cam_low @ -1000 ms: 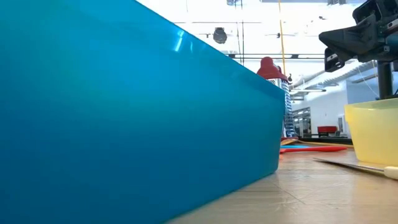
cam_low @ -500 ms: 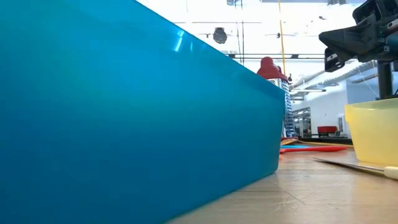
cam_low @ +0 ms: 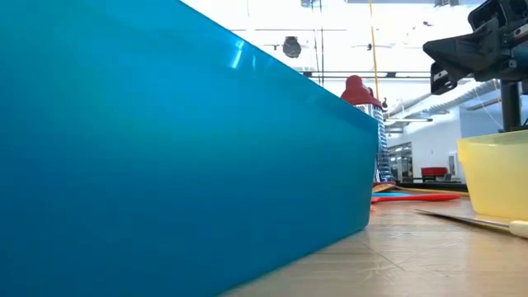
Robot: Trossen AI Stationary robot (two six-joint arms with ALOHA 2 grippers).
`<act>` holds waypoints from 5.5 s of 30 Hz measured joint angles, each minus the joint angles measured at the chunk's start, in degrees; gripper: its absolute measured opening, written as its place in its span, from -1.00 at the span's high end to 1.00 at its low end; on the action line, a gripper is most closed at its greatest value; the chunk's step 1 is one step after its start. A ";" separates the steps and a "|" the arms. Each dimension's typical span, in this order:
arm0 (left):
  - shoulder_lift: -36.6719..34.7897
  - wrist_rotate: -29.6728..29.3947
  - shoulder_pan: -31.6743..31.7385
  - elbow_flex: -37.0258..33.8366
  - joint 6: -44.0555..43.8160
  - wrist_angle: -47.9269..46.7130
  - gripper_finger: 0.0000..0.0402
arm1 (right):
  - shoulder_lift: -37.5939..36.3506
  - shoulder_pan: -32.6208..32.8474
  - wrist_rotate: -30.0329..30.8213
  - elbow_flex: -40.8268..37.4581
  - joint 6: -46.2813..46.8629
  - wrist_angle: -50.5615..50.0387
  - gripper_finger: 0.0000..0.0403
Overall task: Pick & Place Kitchen Items
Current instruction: Put the pink spatula into the pink bin
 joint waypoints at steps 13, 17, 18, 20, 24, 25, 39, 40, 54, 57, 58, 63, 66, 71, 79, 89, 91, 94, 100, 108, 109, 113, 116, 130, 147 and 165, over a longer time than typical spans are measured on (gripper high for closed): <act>0.00 -2.21 0.04 -0.02 -0.62 3.86 0.87 | 0.00 -0.01 0.00 -0.01 -0.63 13.65 0.98; 0.00 -5.26 0.09 -0.02 -2.65 0.77 0.87 | 0.00 -0.02 0.16 -0.01 -2.41 16.18 0.98; 0.00 -5.13 0.07 -0.02 -2.75 0.51 0.87 | 0.00 -0.02 0.41 -0.01 -4.51 16.83 0.98; 0.00 -4.49 0.04 -0.02 -2.36 0.89 0.87 | -0.02 -0.01 2.77 -0.01 -9.93 18.80 0.98; 0.00 -4.83 0.05 -0.02 0.71 2.41 0.87 | 0.88 -0.02 13.12 -0.01 -10.13 24.55 0.98; 0.00 -5.14 0.07 -0.02 1.44 2.56 0.87 | 1.18 -0.05 15.35 -0.01 -10.73 24.10 0.98; 0.00 -5.54 0.07 -0.02 1.68 6.34 0.87 | 18.44 -2.86 21.03 -0.01 -20.46 37.91 0.98; 0.00 -6.11 0.06 -0.02 1.30 6.82 0.87 | 20.18 -3.21 20.83 -0.01 -20.46 39.55 0.98; 7.40 -12.47 4.32 0.00 -1.26 11.80 0.13 | 47.72 -6.12 16.42 6.36 -16.68 51.49 0.38; 11.57 -12.59 6.59 0.52 -5.54 12.99 -0.02 | 52.77 -6.45 17.98 7.83 -16.57 51.94 0.29; 13.35 -12.59 7.32 1.33 -7.15 13.14 -0.04 | 54.46 -6.72 18.04 8.20 -16.53 52.04 0.27; 22.26 -12.68 10.28 7.82 -12.15 9.82 -0.01 | 61.56 -8.32 18.03 9.44 -16.51 58.54 0.26; 27.60 -12.73 11.43 13.05 -15.61 0.37 0.05 | 64.58 -8.81 18.03 9.44 -16.51 59.55 0.28; 35.61 -12.98 12.14 22.28 -27.07 -20.19 0.09 | 67.32 -9.22 18.03 9.48 -16.53 59.30 0.31; 44.93 -5.92 12.13 32.33 -47.58 -44.24 0.09 | 67.82 -9.22 18.09 9.18 -16.92 58.87 0.31; 53.52 8.79 12.13 33.48 -63.32 -62.29 0.10 | 67.82 -9.26 20.84 8.89 -17.59 57.98 0.32; 54.98 11.70 12.13 33.48 -65.01 -62.13 0.10 | 67.79 -9.53 24.11 8.89 -18.43 58.02 0.31; 57.48 13.56 12.11 33.48 -67.28 -61.83 0.10 | 67.80 -10.29 27.87 8.89 -19.35 58.00 0.31; 62.63 13.61 12.11 33.48 -68.08 -62.30 0.10 | 67.80 -12.91 28.61 8.89 -19.98 58.38 0.33; 68.73 16.23 12.13 32.47 -70.81 -64.85 0.10 | 67.80 -17.13 28.57 8.89 -19.98 58.41 0.33; 69.30 17.03 12.13 32.04 -71.04 -64.71 0.10 | 67.80 -17.57 28.57 8.89 -19.99 58.43 0.33; 71.35 17.87 12.12 30.51 -72.91 -64.70 0.10 | 67.80 -19.04 28.54 8.89 -19.61 58.43 0.32; 72.40 17.75 12.13 29.83 -72.97 -63.99 0.10 | 67.80 -19.72 28.47 8.89 -19.39 58.43 0.33; 72.48 17.50 12.07 27.17 -65.60 -54.45 0.88 | 67.80 -19.65 12.38 8.89 -15.01 59.55 0.33; 72.68 11.97 12.24 27.54 -57.36 -51.41 0.86 | 73.10 -16.80 2.78 15.94 -8.41 60.57 0.35; 72.93 3.97 13.11 29.28 -44.62 -35.38 0.85 | 102.63 -14.72 2.78 50.77 -9.14 36.91 0.36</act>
